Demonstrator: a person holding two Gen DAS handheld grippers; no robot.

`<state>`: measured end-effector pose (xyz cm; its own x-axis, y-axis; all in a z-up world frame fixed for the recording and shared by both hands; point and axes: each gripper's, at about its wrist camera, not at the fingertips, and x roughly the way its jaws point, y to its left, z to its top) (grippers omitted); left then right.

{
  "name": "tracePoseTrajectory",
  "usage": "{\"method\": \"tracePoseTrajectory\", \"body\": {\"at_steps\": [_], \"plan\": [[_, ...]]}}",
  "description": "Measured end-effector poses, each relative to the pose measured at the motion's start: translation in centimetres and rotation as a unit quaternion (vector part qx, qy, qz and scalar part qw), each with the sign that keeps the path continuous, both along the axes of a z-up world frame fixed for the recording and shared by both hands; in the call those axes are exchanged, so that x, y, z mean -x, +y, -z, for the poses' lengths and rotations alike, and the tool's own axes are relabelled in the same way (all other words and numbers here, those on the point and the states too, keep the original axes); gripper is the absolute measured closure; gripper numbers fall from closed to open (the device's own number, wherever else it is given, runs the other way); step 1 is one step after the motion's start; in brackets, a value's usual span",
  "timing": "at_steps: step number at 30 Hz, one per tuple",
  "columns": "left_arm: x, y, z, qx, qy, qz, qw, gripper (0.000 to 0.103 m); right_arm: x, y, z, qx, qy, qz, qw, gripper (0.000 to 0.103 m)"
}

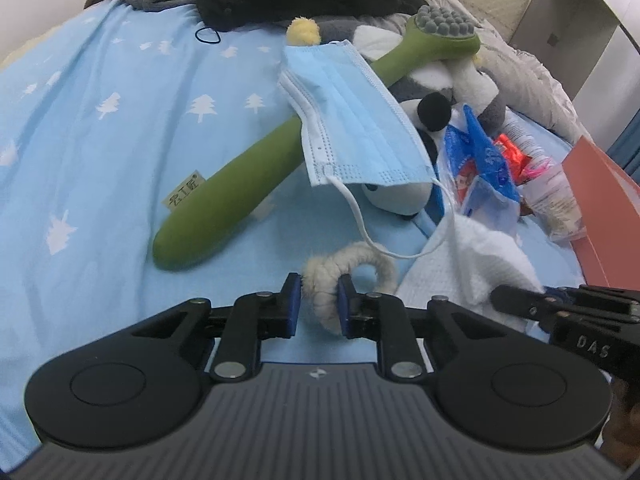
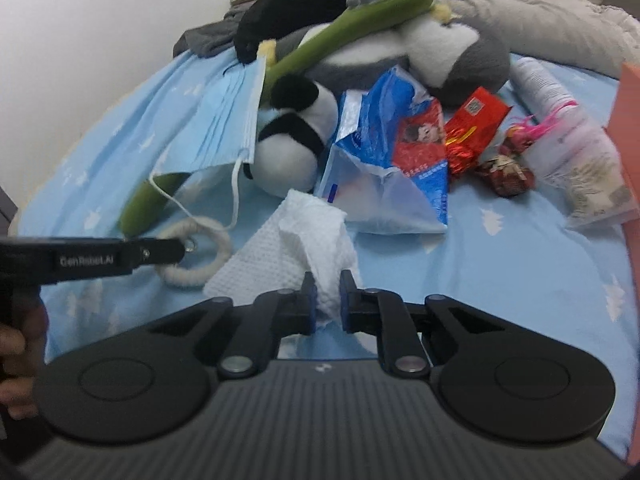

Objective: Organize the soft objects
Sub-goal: 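Lift and carry the rope ring and tissue with both grippers over the pink box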

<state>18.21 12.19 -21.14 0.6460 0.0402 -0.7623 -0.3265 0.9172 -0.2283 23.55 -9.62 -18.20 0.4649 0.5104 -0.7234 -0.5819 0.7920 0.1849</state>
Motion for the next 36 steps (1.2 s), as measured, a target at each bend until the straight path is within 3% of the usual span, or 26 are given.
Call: {"method": "tracePoseTrajectory", "body": {"at_steps": [24,36], "plan": [[6.1,-6.1,-6.0,0.02,-0.019,0.029,0.9992,0.08,7.0,-6.7,-5.8,-0.023,-0.028,0.072,0.997,0.088],[4.5,-9.5,-10.5,0.022,-0.046,0.064,0.9966,0.08,7.1,-9.6,-9.7,-0.036,-0.047,0.109,0.992,0.088]]}}
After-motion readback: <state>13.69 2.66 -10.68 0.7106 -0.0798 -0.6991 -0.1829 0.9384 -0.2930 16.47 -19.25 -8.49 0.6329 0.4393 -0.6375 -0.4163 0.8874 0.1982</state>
